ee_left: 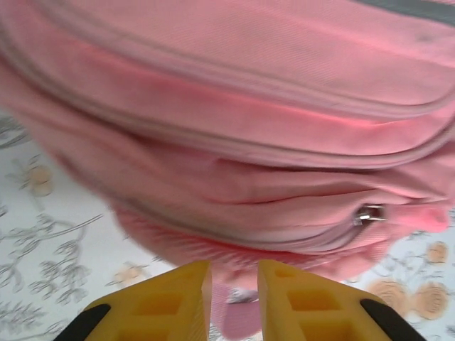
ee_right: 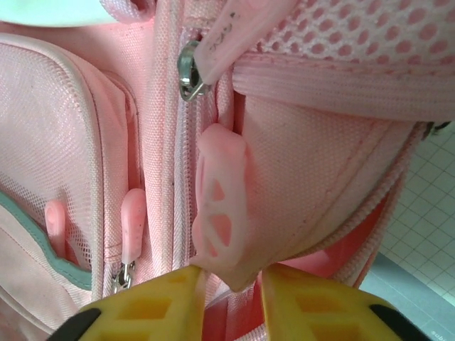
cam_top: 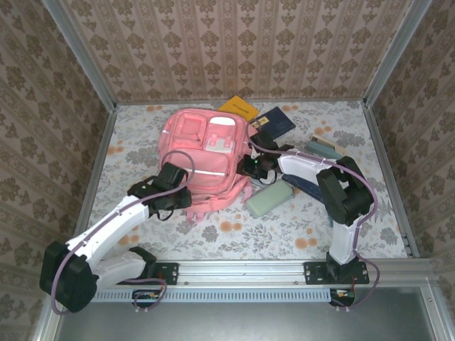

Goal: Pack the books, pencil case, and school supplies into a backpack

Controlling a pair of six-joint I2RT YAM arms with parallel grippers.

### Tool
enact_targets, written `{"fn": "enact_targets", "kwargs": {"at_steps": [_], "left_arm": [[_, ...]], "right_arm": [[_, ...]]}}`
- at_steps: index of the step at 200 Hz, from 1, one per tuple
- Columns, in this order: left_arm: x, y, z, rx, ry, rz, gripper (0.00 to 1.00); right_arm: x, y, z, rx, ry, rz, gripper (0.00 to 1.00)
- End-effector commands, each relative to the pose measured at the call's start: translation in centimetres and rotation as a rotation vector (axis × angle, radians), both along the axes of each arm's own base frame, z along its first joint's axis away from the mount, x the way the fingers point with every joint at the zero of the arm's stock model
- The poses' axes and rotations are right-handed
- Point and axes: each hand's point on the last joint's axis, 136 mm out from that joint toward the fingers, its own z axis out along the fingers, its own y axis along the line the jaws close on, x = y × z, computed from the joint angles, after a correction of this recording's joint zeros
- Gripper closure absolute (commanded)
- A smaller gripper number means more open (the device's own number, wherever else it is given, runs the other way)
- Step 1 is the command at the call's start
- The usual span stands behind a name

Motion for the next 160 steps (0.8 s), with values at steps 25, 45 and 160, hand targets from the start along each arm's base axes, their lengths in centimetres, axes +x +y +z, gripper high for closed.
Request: {"fn": "enact_targets", "kwargs": {"at_steps": [25, 45, 160], "left_arm": [[0.3, -3.7, 0.6, -0.047, 0.003, -0.051, 0.68], [0.5, -4.6, 0.8, 0.022, -0.001, -0.078, 0.60], [0.9, -8.8, -0.1, 0.507, -0.007, -0.414, 0.56]], "right_arm": [[-1.6, 1.1, 5.3, 0.060, -0.176, 0.044, 0.64], [-2.6, 0.8, 5.4, 0.074, -0.180, 0.033, 0.63], [-4.8, -6.3, 5.0, 0.029, -0.209, -0.171, 0.60]]}}
